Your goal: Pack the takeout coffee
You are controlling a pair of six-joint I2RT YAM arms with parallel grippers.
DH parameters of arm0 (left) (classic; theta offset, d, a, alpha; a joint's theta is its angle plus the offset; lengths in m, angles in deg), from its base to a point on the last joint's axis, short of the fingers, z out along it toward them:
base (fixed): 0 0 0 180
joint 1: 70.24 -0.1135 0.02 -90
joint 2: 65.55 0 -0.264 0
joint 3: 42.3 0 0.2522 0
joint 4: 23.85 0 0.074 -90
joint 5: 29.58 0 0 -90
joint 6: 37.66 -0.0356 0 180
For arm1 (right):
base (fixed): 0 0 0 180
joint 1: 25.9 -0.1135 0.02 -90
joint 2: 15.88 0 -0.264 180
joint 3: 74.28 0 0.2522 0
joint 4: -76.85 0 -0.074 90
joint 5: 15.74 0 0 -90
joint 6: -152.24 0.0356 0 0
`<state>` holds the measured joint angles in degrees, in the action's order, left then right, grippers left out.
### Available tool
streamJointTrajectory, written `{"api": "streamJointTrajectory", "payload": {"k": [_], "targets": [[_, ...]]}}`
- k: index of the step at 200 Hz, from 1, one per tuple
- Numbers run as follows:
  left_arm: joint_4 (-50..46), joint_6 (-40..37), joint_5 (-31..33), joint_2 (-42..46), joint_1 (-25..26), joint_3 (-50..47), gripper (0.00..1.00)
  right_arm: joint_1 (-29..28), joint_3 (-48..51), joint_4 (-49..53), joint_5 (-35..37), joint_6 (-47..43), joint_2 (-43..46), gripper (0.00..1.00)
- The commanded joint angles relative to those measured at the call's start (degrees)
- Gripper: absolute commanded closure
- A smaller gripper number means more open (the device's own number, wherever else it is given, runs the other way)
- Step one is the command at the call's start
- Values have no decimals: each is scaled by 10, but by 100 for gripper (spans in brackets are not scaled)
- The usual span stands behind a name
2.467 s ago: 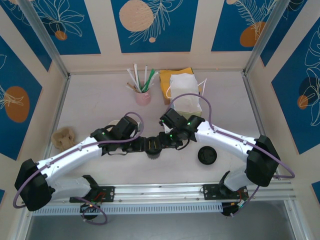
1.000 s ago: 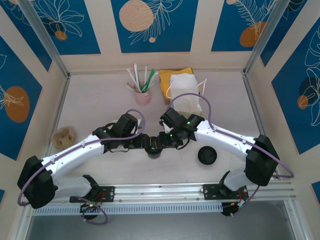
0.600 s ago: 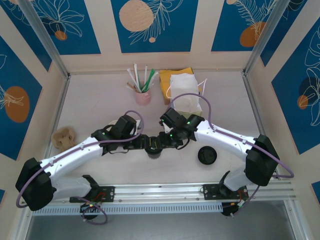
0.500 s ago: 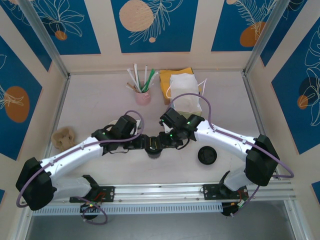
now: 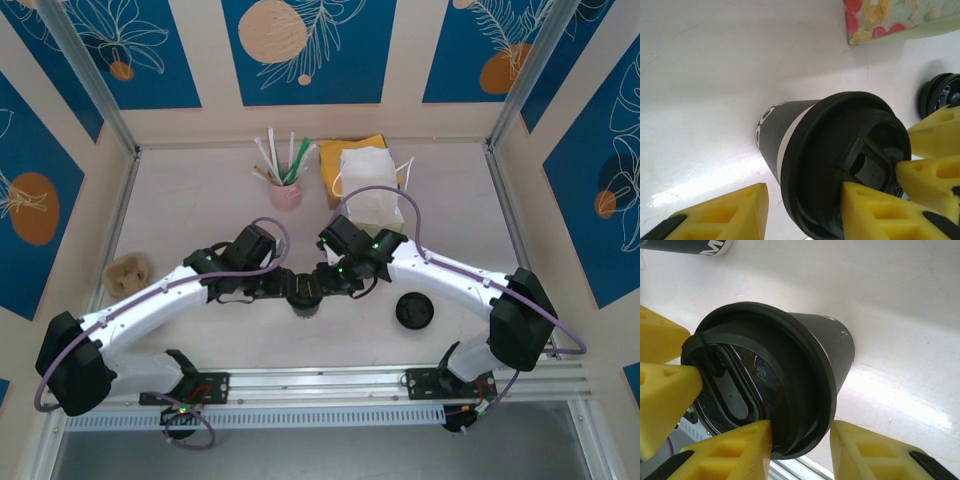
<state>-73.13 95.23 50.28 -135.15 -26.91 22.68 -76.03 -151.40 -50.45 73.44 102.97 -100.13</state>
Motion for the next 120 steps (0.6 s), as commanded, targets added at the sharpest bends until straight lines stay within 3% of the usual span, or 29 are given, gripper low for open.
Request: {"api": "streamJointTrajectory", "payload": {"k": [1,48,120], "targets": [[-65,-17,20,0,-5,9,59,-5,14,37,10,-7,-15,65],[-40,-13,5,-8,-5,-9,70,-5,13,40,10,-7,-17,65],[-14,-12,3,-25,-5,-93,72,-5,18,36,8,-6,-24,65]]}}
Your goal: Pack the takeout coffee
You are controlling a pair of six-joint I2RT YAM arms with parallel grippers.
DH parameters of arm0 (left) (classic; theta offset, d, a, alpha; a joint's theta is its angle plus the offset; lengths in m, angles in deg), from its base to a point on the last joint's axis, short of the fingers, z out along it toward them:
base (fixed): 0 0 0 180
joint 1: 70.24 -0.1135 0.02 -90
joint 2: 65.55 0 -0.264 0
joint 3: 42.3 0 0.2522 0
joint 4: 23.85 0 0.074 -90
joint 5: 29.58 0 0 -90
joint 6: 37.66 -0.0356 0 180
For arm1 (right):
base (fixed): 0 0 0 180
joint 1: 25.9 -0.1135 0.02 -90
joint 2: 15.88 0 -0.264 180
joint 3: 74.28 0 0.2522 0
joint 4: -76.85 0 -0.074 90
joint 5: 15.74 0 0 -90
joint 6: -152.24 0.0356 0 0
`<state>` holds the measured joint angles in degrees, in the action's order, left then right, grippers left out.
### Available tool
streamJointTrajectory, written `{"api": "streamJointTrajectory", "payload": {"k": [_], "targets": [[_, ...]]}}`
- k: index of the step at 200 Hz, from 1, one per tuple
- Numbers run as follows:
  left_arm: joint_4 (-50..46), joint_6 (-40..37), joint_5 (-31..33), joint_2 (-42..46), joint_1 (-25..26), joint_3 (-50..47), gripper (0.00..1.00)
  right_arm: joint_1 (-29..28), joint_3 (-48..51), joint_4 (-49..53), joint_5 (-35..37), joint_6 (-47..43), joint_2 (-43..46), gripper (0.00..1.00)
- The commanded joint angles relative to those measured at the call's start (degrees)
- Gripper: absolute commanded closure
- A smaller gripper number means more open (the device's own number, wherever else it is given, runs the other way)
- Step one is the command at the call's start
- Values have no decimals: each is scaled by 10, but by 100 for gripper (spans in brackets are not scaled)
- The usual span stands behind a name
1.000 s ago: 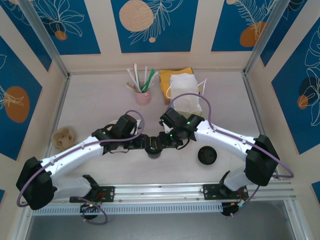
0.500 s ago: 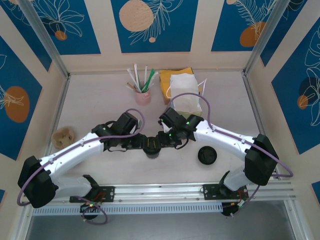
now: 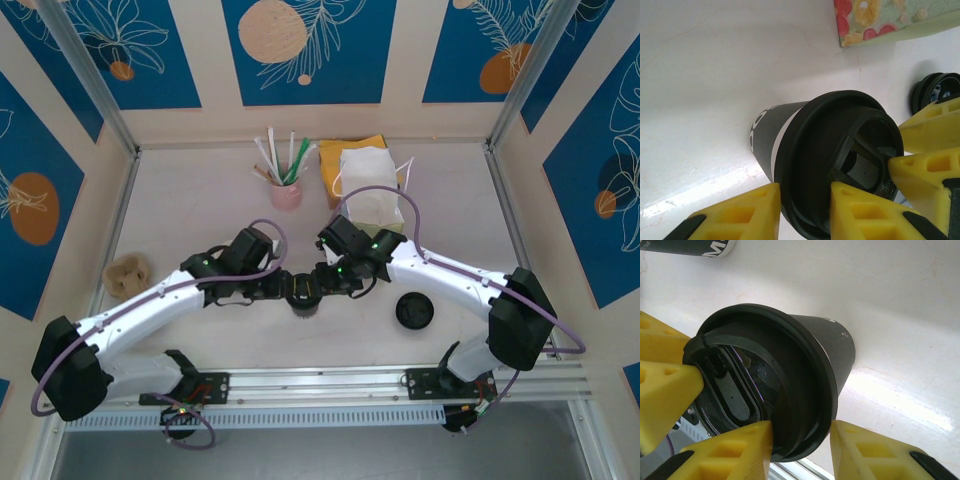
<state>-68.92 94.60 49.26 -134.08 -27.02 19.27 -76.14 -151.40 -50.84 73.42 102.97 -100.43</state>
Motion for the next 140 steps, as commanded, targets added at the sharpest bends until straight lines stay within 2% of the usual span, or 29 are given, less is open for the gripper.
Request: {"api": "streamJointTrajectory", "payload": {"k": [1,63,140], "targets": [[-57,-6,14,-36,-4,-60,72,-4,19,40,8,-6,-21,65],[-47,-8,11,-51,-3,-87,72,-5,25,36,7,-4,-25,65],[-118,-28,25,-27,-4,42,62,-4,3,45,12,-10,-27,64]]}}
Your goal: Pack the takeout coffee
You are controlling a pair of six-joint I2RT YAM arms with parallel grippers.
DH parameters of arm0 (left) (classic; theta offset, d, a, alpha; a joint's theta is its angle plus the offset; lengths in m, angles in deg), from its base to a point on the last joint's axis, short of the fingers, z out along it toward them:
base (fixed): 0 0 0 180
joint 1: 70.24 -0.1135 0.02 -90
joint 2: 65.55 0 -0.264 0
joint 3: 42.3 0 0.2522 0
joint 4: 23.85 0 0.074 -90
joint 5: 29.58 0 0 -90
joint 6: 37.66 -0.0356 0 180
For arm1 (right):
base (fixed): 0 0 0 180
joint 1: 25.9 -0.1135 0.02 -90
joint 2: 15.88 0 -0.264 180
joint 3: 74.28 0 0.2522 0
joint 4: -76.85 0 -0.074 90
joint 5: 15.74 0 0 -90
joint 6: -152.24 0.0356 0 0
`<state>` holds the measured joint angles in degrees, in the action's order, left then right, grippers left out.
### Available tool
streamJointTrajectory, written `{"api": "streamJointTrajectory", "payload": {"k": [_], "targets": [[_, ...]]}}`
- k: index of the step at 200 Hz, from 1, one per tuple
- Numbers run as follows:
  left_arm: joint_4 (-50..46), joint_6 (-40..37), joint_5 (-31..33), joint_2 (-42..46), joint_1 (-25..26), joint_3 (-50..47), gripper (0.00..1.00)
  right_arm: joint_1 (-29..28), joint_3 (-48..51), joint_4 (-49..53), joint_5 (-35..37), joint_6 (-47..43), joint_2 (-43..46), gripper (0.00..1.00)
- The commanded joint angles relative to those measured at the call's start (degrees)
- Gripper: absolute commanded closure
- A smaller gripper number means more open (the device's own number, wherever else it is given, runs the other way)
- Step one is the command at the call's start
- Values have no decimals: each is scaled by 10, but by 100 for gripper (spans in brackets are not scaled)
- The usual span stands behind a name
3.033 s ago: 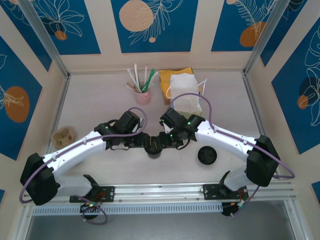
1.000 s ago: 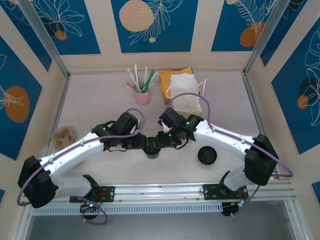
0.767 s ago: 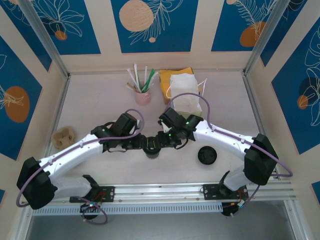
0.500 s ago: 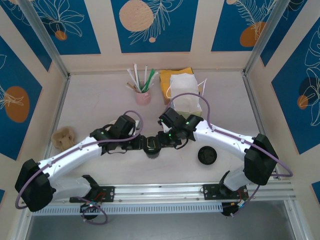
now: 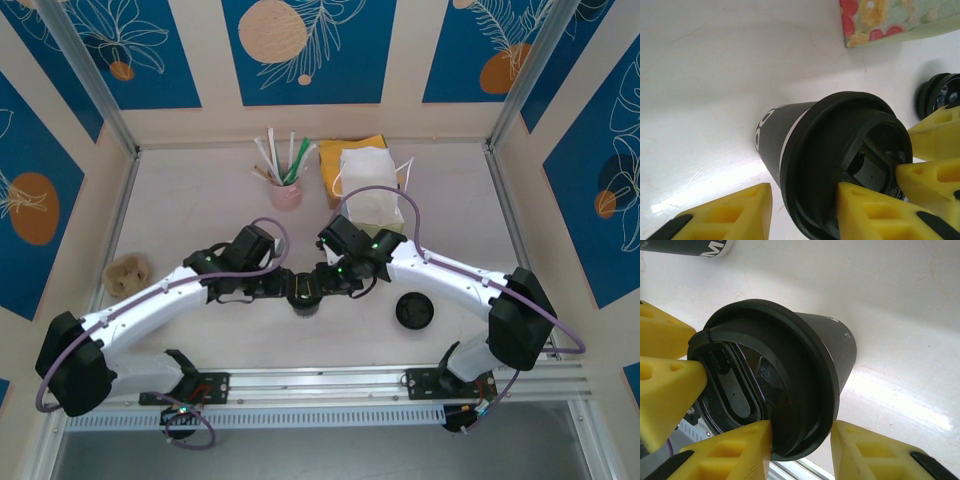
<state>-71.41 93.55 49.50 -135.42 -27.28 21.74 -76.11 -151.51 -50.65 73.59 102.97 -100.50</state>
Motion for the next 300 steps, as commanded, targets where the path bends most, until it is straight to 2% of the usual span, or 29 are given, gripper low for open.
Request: {"api": "streamJointTrajectory", "payload": {"k": [1,52,140,202,255,300], "targets": [[-93,-17,21,-13,-1,19,62,-4,4,43,10,-10,-26,64],[-52,1,-13,-9,-6,54,59,-5,1,44,9,-8,-24,64],[-24,-23,-20,-61,-24,75,58,-7,2,43,11,-7,-23,64],[-31,-31,-7,-79,-24,20,61,-7,5,42,13,-7,-26,64],[-32,-24,-3,-52,-23,-56,63,-8,11,39,13,-4,-26,64],[-40,-28,-1,-67,-23,-49,65,-8,5,44,16,-6,-27,64]]}}
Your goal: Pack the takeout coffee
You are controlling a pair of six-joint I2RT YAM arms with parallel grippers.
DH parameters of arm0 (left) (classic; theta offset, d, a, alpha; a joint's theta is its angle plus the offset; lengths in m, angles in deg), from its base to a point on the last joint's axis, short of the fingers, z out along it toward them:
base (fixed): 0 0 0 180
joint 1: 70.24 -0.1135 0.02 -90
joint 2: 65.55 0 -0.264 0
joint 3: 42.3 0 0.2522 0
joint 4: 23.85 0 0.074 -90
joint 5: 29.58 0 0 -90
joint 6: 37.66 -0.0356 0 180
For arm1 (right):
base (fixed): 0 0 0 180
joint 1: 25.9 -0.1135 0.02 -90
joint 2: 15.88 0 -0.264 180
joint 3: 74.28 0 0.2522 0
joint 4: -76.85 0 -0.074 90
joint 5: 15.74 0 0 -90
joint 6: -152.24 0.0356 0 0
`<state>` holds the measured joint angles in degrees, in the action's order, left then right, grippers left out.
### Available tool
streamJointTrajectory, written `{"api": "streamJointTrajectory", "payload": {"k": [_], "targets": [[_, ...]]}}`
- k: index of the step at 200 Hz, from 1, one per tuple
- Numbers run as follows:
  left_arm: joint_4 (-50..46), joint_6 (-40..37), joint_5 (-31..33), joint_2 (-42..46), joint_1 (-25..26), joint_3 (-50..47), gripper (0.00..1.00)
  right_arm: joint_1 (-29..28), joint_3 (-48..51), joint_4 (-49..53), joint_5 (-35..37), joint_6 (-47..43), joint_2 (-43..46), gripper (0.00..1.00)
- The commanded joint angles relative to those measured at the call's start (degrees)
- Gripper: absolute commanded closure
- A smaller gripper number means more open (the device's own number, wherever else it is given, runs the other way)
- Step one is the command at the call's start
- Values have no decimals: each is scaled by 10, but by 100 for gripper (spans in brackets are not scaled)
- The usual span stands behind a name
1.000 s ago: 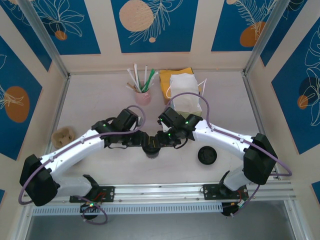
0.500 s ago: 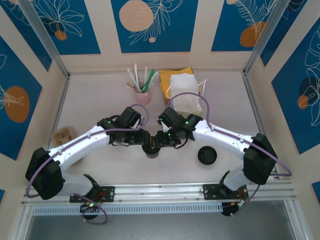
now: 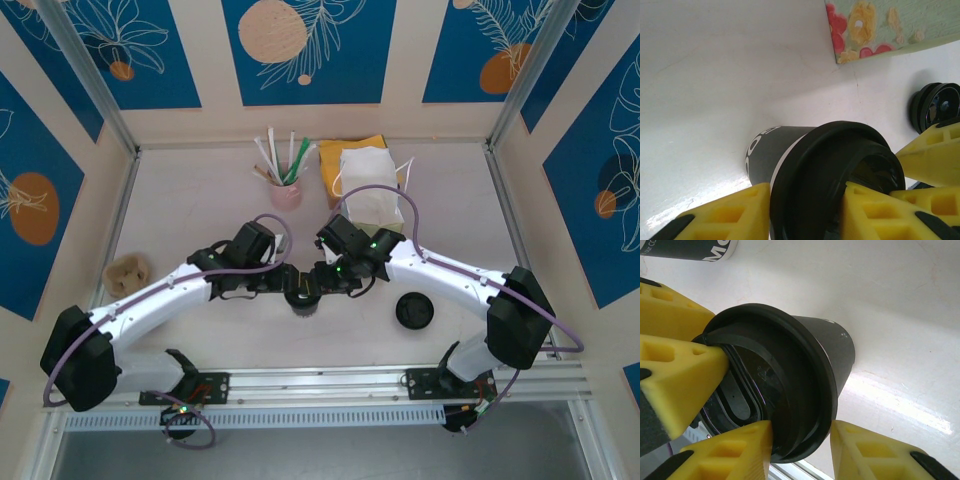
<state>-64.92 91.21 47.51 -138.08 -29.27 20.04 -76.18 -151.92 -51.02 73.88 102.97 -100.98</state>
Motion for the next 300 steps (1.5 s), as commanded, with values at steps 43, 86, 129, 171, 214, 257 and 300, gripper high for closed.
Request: {"api": "streamJointTrajectory", "payload": {"k": [43,86,129,171,214,257,300], "targets": [[-125,-8,4,-15,-3,28,59,-5,-13,57,16,-7,-18,64],[-132,-7,-19,-12,-3,89,52,-3,-39,63,21,-9,-11,61],[-134,1,-33,2,-3,99,51,-2,-61,65,12,-15,-14,58],[-158,5,-25,26,-3,75,54,2,-75,50,4,-19,-31,58],[-152,13,-36,38,-1,48,56,5,-101,45,-1,-29,-59,58],[-133,18,-47,30,2,34,58,13,-111,42,-4,-34,-74,59],[-125,17,-52,21,8,41,62,16,-106,37,-9,-35,-83,62]]}}
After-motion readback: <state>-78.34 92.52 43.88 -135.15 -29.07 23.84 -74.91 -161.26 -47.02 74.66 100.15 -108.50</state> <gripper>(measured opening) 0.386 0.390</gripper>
